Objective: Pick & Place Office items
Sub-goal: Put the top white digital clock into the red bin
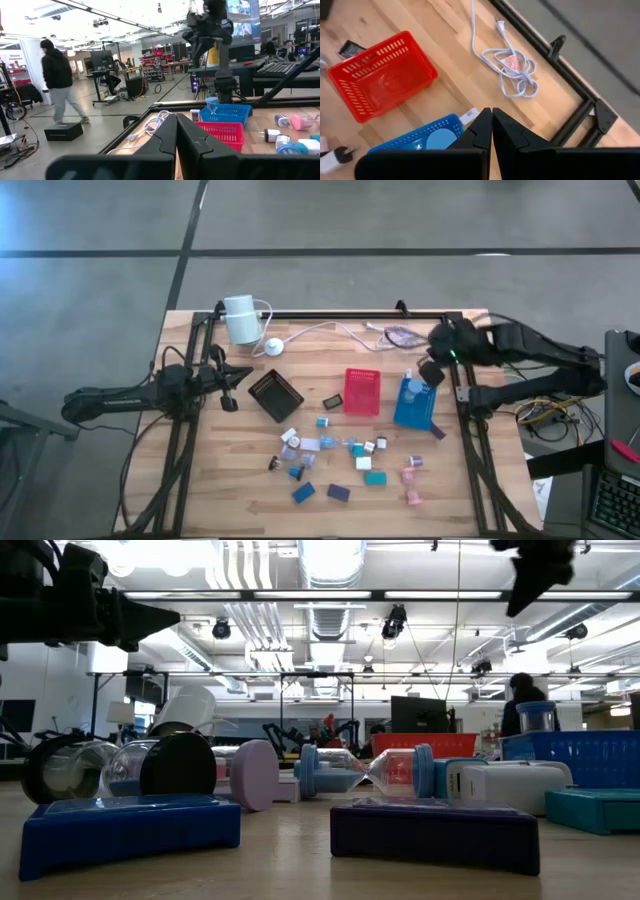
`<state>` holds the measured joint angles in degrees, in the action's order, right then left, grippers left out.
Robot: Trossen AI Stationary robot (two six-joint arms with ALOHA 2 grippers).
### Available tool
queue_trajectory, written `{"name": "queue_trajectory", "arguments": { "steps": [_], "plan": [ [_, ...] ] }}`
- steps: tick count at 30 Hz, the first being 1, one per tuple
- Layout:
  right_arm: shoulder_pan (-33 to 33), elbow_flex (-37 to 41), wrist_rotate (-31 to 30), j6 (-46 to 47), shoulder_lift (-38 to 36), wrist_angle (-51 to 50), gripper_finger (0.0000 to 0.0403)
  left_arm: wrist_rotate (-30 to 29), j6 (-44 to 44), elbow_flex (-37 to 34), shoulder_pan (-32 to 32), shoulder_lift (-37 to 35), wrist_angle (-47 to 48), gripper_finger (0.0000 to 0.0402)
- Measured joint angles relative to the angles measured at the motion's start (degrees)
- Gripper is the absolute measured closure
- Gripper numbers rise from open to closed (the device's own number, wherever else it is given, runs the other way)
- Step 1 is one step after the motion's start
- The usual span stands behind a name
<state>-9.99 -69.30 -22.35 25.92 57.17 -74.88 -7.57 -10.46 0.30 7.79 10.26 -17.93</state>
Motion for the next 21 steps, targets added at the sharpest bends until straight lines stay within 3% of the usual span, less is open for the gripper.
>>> {"name": "queue_trajectory", "arguments": {
  "steps": [5, 9, 16, 21],
  "plan": [
    [-10.56, -3.63, 10.00, -9.55, 7.64, 3.17, 0.0394, -0.02, -0.07, 0.01, 0.00, 0.02, 1.19, 0.0392],
    [-15.59, -6.10, 13.84, -14.29, 13.83, 3.19, 0.0380, -0.04, -0.27, 0.00, 0.00, 0.04, 1.95, 0.0392],
    [-17.01, -9.74, 17.91, -19.75, 22.47, -1.46, 0.0306, -0.13, -1.38, 0.00, 0.00, 0.04, 2.85, 0.0392],
    [-17.73, -10.19, 18.20, -14.58, 27.48, -1.95, 0.0241, -0.13, -1.36, 0.00, 0.00, 0.07, 3.06, 0.0392]
  ]
}}
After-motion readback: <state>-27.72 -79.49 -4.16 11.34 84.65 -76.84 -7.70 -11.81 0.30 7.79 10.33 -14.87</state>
